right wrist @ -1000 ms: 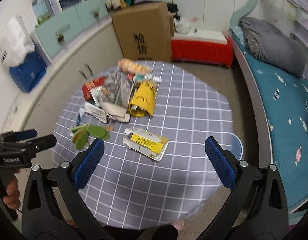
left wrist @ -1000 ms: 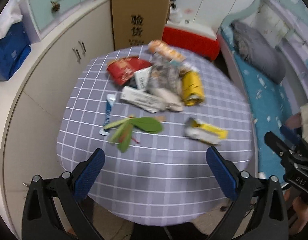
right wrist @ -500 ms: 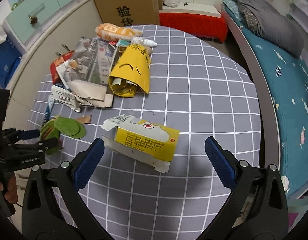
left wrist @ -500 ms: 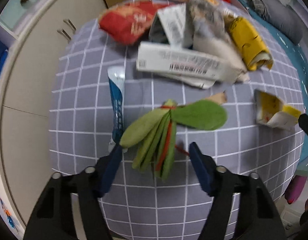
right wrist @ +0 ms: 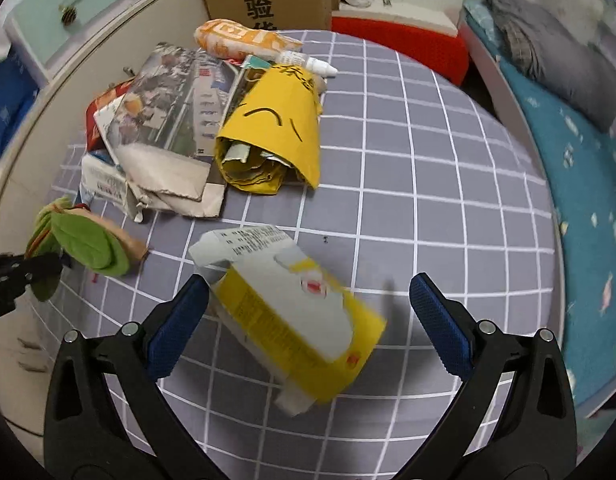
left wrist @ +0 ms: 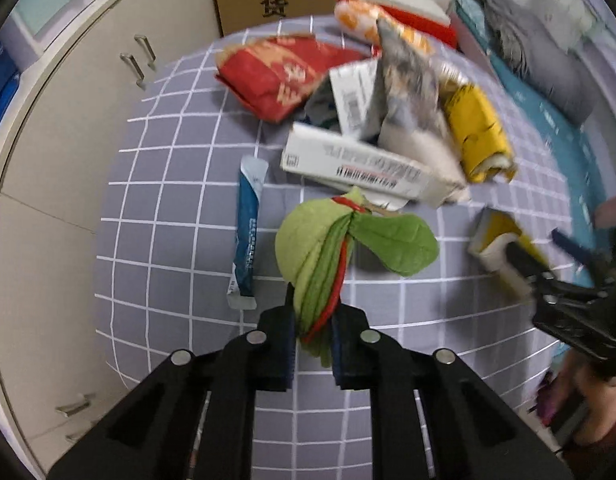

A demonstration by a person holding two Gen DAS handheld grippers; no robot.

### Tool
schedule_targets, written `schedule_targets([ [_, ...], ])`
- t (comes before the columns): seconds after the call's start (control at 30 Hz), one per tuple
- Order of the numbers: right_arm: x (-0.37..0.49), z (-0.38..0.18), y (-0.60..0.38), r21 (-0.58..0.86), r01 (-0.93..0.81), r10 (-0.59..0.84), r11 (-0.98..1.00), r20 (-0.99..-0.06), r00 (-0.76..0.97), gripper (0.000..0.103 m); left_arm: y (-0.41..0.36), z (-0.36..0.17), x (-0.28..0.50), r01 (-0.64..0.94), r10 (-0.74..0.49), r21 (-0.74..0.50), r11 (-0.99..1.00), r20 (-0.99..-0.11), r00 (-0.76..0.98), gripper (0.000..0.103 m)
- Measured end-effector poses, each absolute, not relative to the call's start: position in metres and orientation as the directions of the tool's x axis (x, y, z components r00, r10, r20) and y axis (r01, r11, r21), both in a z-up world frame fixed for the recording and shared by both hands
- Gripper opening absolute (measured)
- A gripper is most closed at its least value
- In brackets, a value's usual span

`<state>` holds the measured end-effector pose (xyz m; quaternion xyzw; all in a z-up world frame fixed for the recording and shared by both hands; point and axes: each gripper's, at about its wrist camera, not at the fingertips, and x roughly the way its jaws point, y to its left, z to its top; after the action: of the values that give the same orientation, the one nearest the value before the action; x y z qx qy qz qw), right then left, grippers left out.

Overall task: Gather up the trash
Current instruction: 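Grasp the green leaf toy with the left tool while the right tool grasps the yellow-white box, then carry the green leaf toy to the blue bucket and open the left tool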

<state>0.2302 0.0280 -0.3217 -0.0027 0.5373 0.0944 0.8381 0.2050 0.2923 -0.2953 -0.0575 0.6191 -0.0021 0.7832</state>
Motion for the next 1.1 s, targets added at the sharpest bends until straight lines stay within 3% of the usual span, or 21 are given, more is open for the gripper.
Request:
schedule_targets([
  [0.1,0.233,-0.323,0.024,0.133,-0.164,0.188,0.977,-0.902,0.389,0.097,0.291,-0.283,0.204,-0.077,-0.078,-0.101,0.992,-0.965,0.252,0.013],
  [0.33,0.23,-0.316,0.019,0.283,-0.18,0.329,0.942,-0.88,0.342,0.037,0.262,-0.267,0.195,-0.029,-0.119,-0.132,0.991,-0.955,0.273,0.013],
  [0.43,0.23,-0.312,0.019,0.315,-0.175,0.357,0.933,-0.877,0.323,0.029,0.246,-0.264,0.196,0.014,-0.126,-0.127,0.992,-0.955,0.269,0.013],
  [0.77,0.222,-0.305,-0.017,0.411,-0.12,0.427,0.904,-0.844,0.326,0.02,0.197,-0.248,0.201,0.09,-0.087,-0.065,0.994,-0.957,0.278,0.013],
  [1.1,0.232,-0.29,-0.078,0.471,-0.156,0.496,0.868,-0.808,0.319,0.018,0.132,-0.239,0.214,0.037,-0.042,-0.033,0.999,-0.961,0.273,0.013],
])
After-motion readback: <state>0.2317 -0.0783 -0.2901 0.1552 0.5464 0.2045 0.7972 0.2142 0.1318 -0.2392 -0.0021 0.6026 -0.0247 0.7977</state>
